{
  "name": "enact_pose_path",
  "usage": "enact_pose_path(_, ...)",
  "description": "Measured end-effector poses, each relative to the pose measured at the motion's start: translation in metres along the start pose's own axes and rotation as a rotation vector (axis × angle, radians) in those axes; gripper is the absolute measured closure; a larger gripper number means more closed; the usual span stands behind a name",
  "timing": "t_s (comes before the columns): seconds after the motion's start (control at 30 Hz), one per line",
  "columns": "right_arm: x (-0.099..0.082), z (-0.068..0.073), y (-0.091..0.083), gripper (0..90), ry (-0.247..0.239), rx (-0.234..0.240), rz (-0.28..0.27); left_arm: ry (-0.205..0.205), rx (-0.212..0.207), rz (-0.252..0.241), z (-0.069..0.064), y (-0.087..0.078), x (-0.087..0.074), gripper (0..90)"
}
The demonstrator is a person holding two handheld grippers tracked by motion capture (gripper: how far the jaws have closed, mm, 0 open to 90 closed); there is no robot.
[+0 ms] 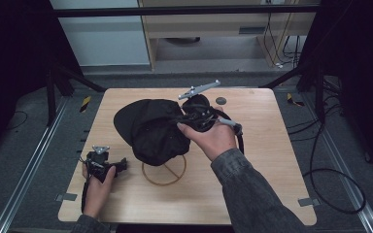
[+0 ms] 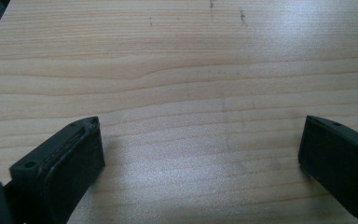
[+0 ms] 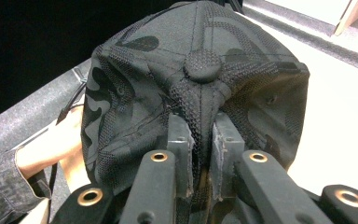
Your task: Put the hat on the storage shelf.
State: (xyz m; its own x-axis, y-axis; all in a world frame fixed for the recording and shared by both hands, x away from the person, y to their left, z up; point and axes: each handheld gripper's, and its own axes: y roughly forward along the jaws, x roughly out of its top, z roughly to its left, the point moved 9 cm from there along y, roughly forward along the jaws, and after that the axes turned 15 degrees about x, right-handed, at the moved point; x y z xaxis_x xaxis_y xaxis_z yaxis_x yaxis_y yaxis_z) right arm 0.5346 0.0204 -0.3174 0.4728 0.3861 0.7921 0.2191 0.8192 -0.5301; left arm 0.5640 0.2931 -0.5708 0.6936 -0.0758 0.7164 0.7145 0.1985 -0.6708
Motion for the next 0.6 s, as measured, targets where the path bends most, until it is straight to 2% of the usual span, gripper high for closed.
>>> enact_pose_path(0.6,0.0009,-0.0012,0.0021,77.6,0.007,0.001,0.008,0.000,0.000,0.000,0.0000,0.0000,0.0000,0.0)
